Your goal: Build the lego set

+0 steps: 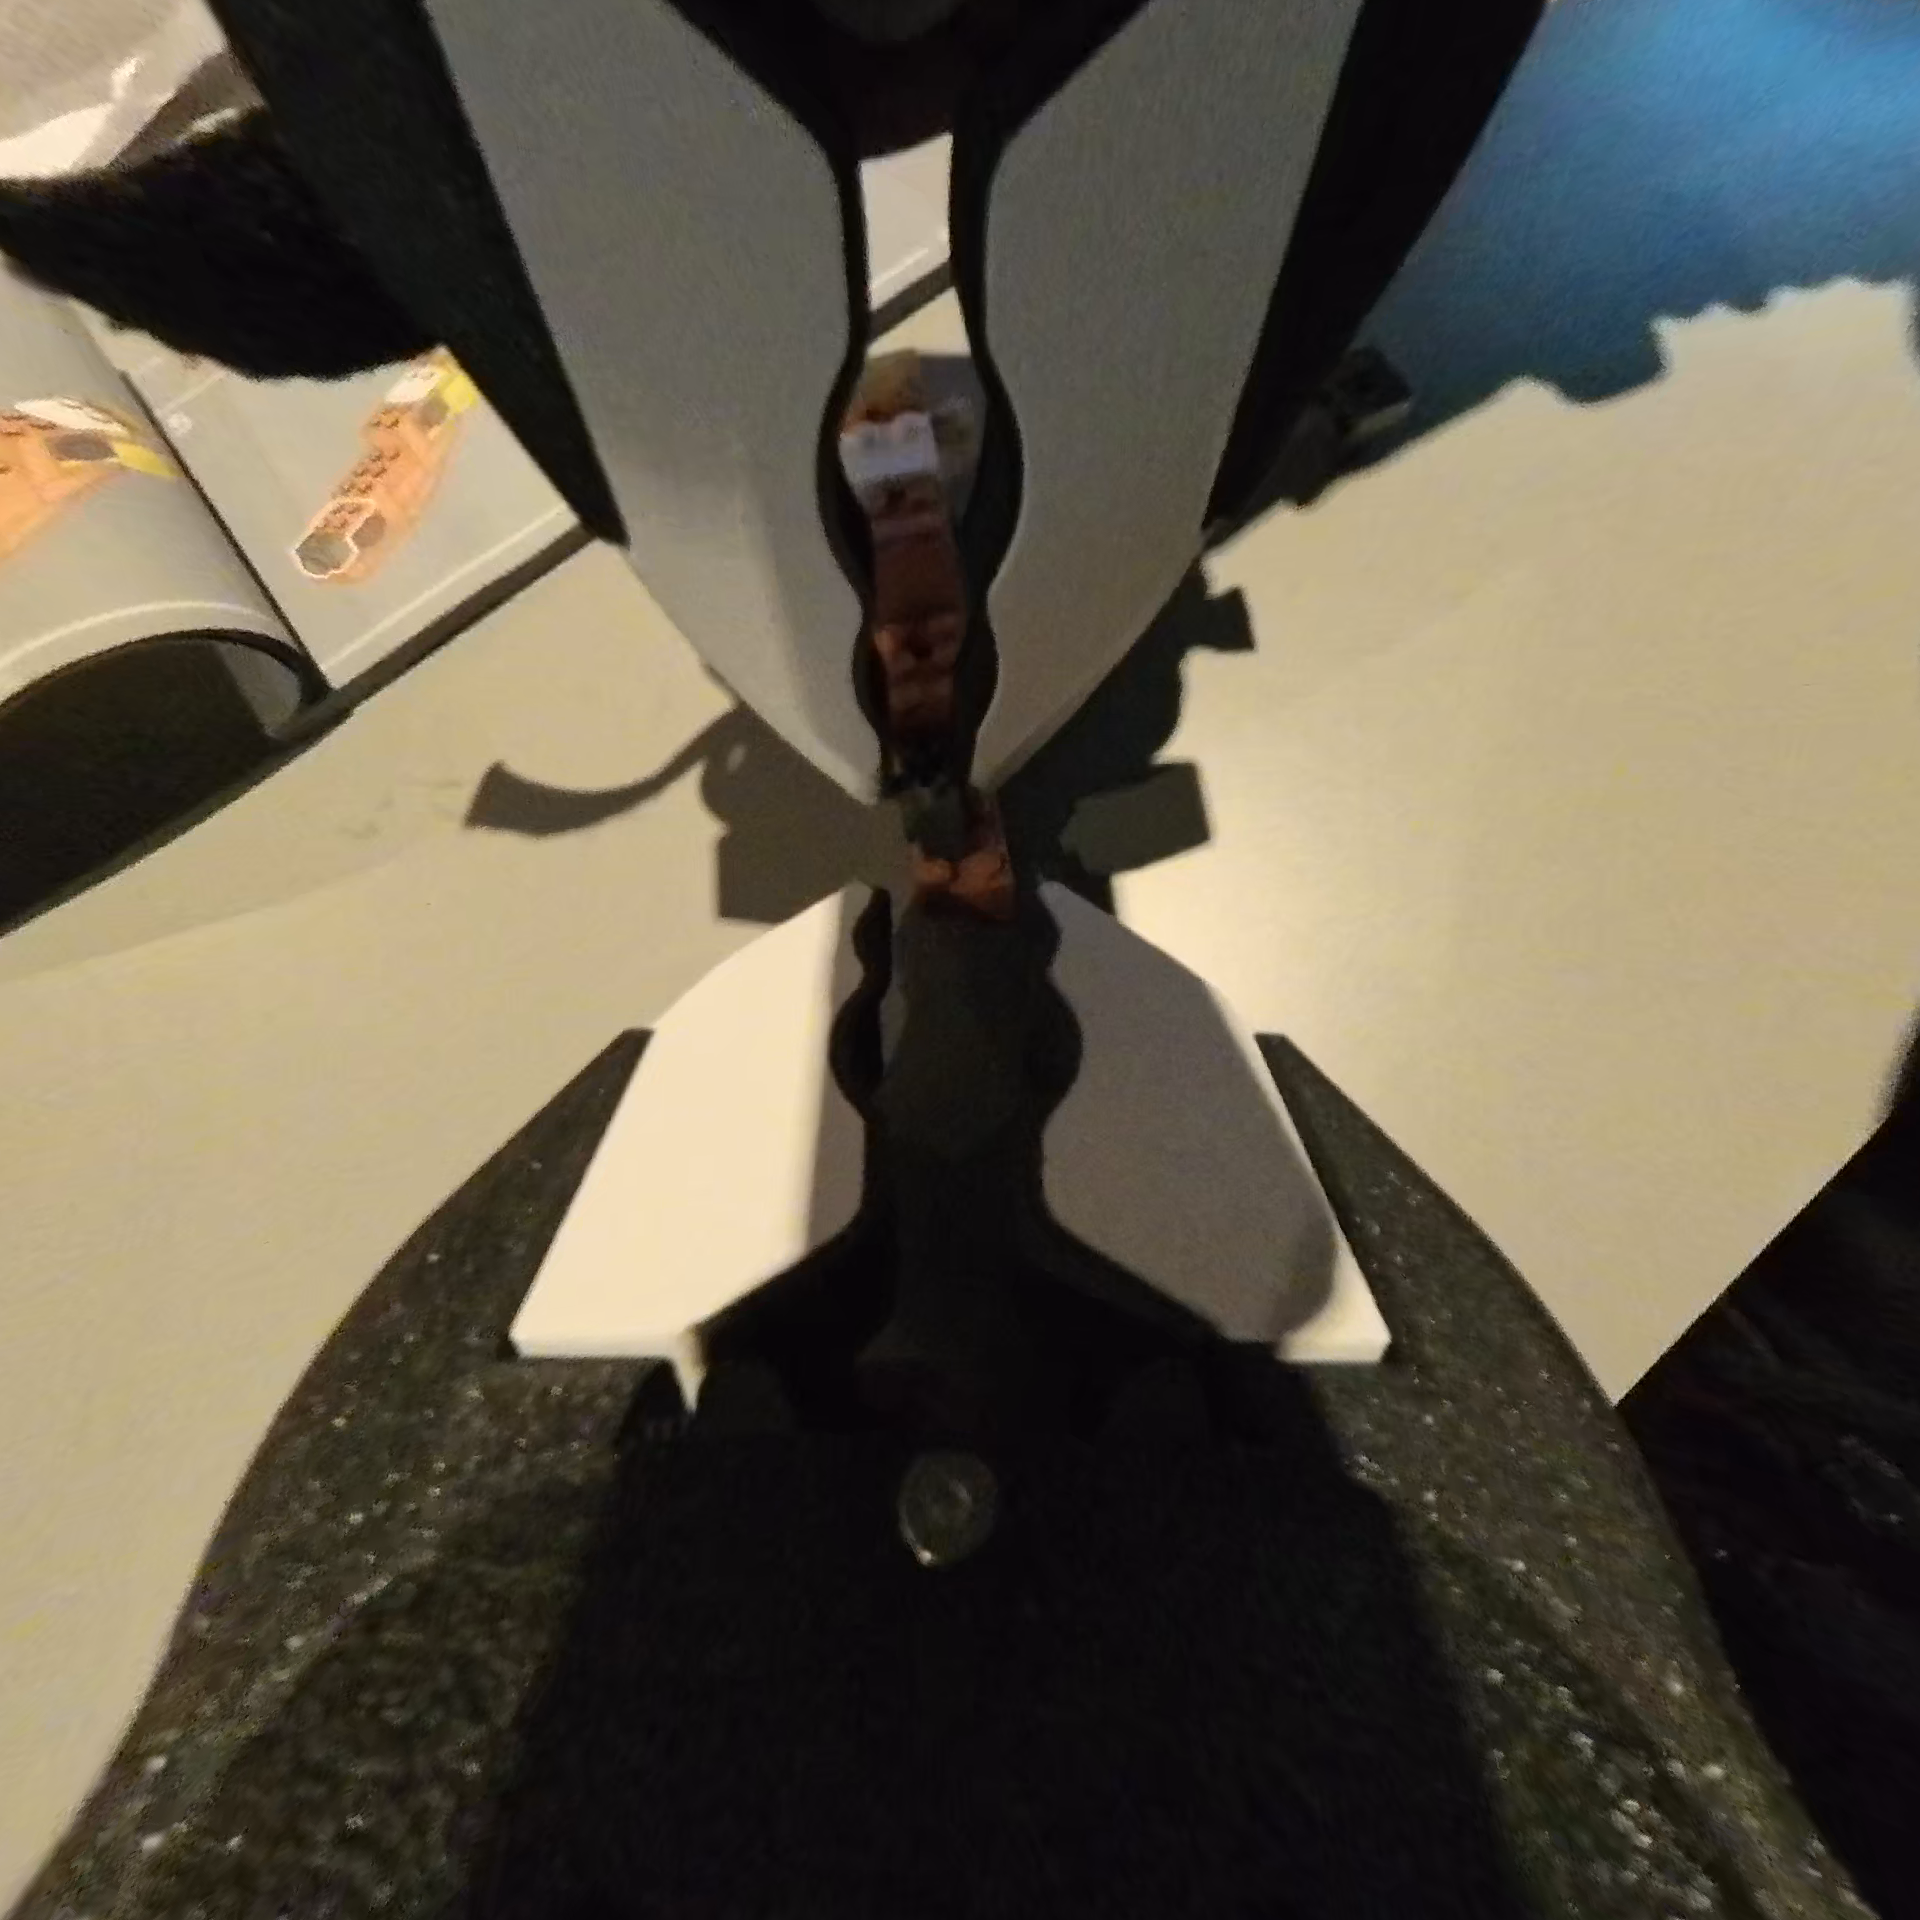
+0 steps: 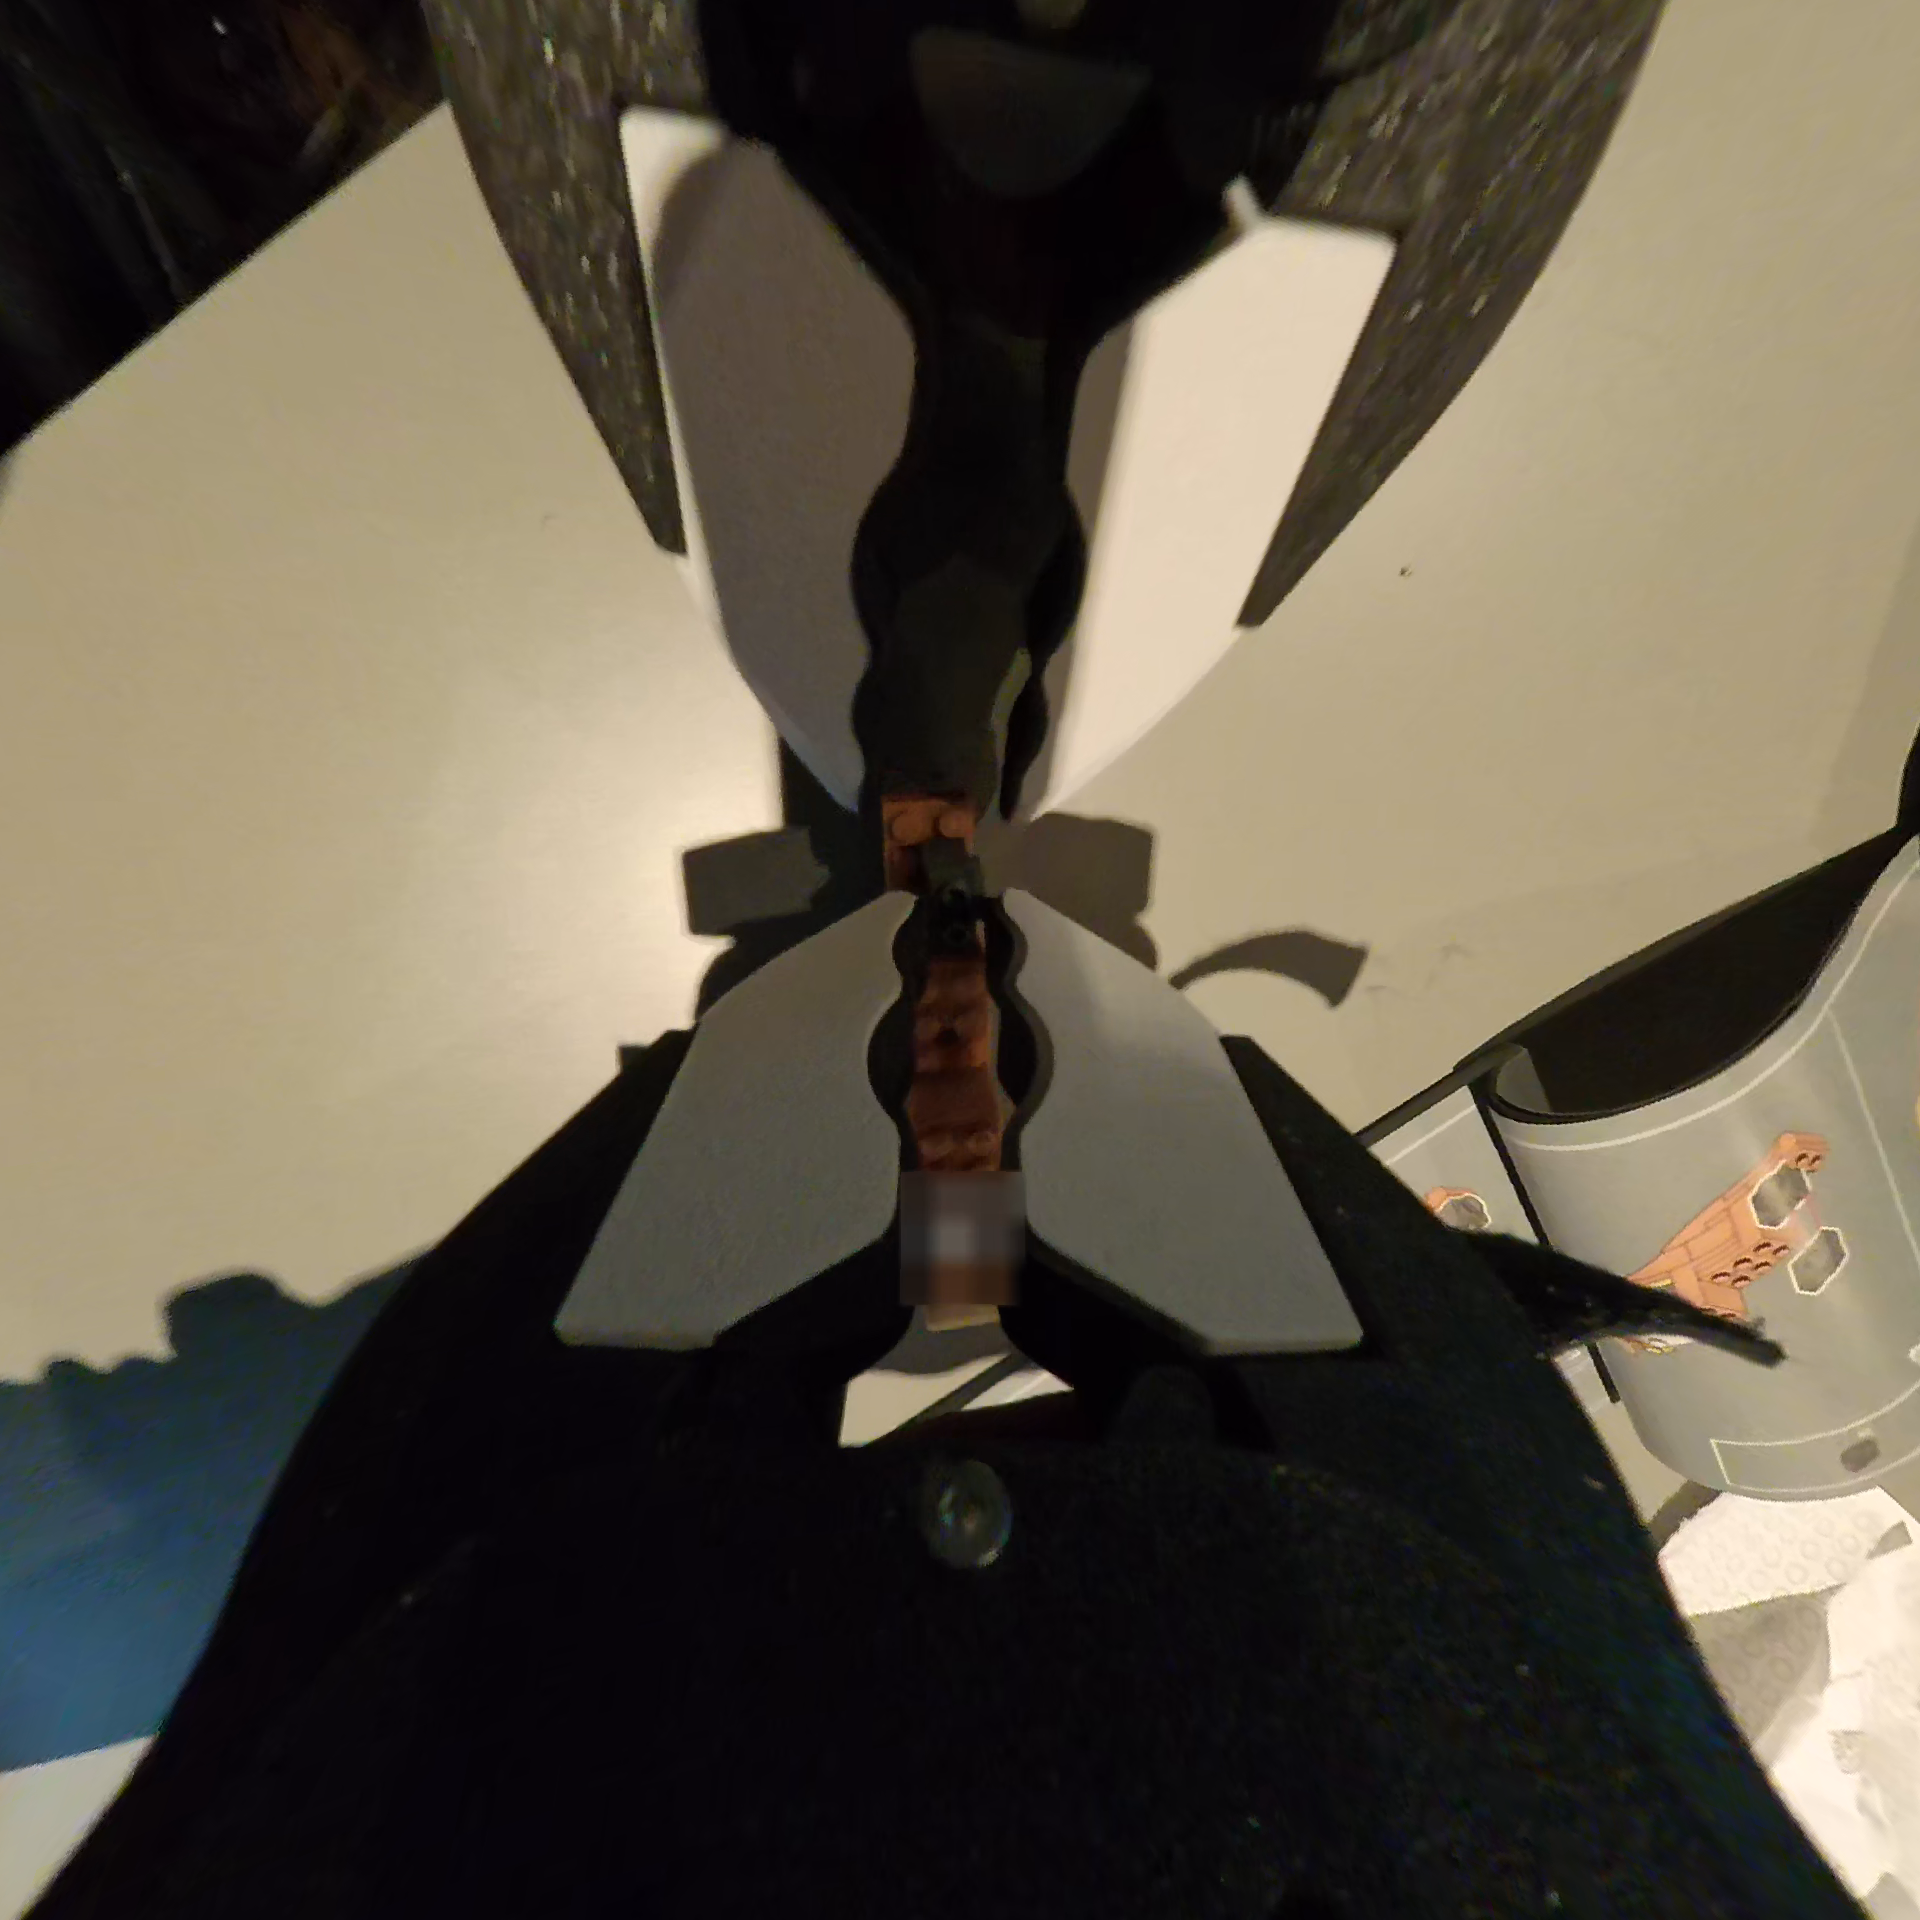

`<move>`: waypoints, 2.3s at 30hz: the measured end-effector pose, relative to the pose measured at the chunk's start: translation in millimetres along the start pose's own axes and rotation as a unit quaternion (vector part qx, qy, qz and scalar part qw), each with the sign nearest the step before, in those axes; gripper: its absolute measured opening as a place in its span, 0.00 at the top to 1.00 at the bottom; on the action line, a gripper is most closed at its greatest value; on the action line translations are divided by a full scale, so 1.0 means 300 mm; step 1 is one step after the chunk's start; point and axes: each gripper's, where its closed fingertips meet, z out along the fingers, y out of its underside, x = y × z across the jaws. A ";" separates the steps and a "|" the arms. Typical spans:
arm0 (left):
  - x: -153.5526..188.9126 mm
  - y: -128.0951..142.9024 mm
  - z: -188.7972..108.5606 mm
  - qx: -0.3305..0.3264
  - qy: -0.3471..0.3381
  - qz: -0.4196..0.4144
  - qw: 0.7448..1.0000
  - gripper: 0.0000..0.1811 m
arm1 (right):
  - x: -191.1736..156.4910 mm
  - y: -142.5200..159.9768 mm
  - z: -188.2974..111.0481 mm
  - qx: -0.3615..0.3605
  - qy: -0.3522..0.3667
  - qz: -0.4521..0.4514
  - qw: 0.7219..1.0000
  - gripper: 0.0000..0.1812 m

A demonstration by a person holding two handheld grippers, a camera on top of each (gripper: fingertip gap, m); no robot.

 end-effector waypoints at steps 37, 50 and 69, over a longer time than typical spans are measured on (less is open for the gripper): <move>0.024 0.040 -0.050 0.006 0.068 0.011 0.998 0.90 | 0.018 0.027 0.004 -0.071 -0.002 0.008 0.997 0.95; 0.017 0.063 -0.072 0.005 0.069 0.020 0.997 0.90 | 0.014 0.043 0.003 -0.113 -0.004 -0.010 0.994 0.95; 0.014 0.064 -0.081 0.009 0.069 0.021 0.997 0.91 | 0.004 0.064 -0.013 -0.153 -0.012 -0.044 0.987 0.95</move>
